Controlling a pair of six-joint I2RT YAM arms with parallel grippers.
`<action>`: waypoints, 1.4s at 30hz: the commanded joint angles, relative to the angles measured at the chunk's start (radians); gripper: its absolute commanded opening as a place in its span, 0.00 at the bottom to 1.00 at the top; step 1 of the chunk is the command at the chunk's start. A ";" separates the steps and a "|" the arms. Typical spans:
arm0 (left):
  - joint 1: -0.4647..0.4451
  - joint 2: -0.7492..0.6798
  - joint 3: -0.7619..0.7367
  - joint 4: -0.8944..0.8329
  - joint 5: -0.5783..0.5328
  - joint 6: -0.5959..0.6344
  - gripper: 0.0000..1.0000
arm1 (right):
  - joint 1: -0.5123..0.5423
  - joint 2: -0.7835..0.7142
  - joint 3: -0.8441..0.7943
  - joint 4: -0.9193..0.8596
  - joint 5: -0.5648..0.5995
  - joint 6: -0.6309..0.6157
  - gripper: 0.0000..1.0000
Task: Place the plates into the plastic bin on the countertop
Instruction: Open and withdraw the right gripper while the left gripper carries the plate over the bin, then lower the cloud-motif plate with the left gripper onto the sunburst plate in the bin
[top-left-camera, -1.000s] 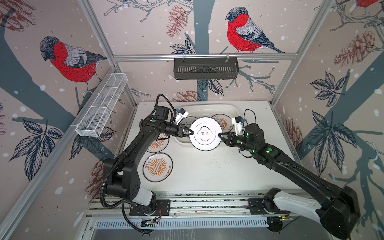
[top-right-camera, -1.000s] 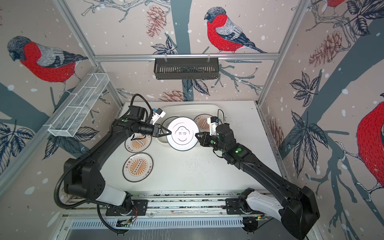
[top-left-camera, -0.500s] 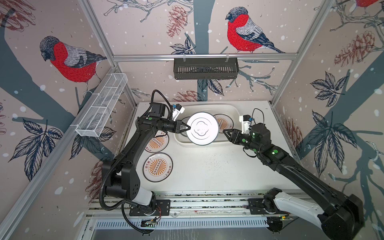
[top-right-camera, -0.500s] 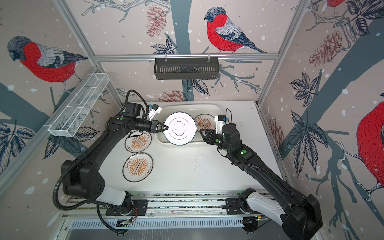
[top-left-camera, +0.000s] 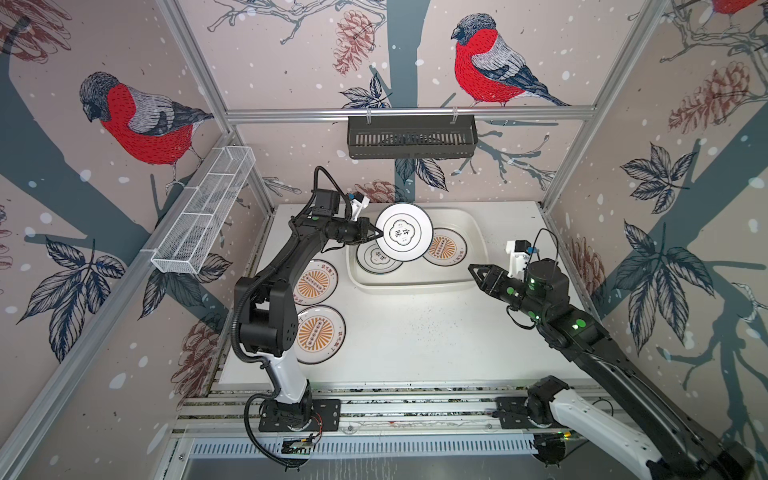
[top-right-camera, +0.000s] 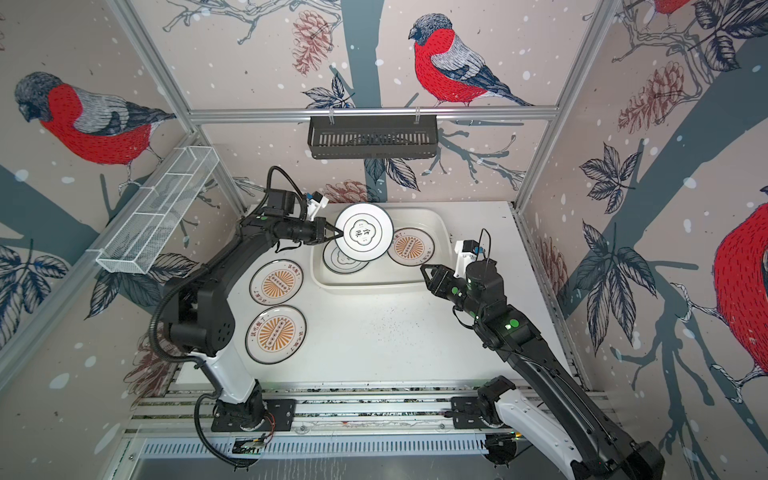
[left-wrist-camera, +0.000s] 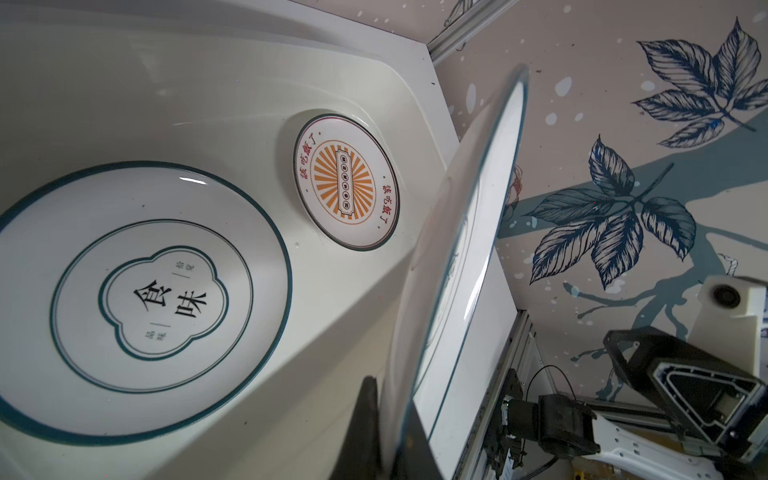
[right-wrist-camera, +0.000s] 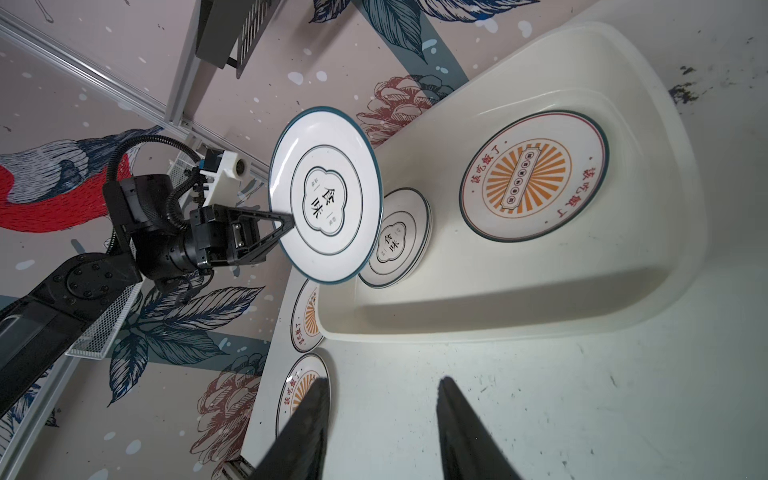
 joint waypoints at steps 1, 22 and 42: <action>-0.015 0.049 0.040 0.137 -0.024 -0.145 0.00 | -0.010 -0.010 -0.002 -0.062 0.029 0.022 0.45; -0.180 0.445 0.344 0.236 -0.207 -0.298 0.00 | -0.086 0.012 -0.049 -0.057 -0.044 0.051 0.45; -0.242 0.585 0.431 0.259 -0.203 -0.337 0.00 | -0.158 0.025 -0.092 -0.027 -0.119 0.048 0.45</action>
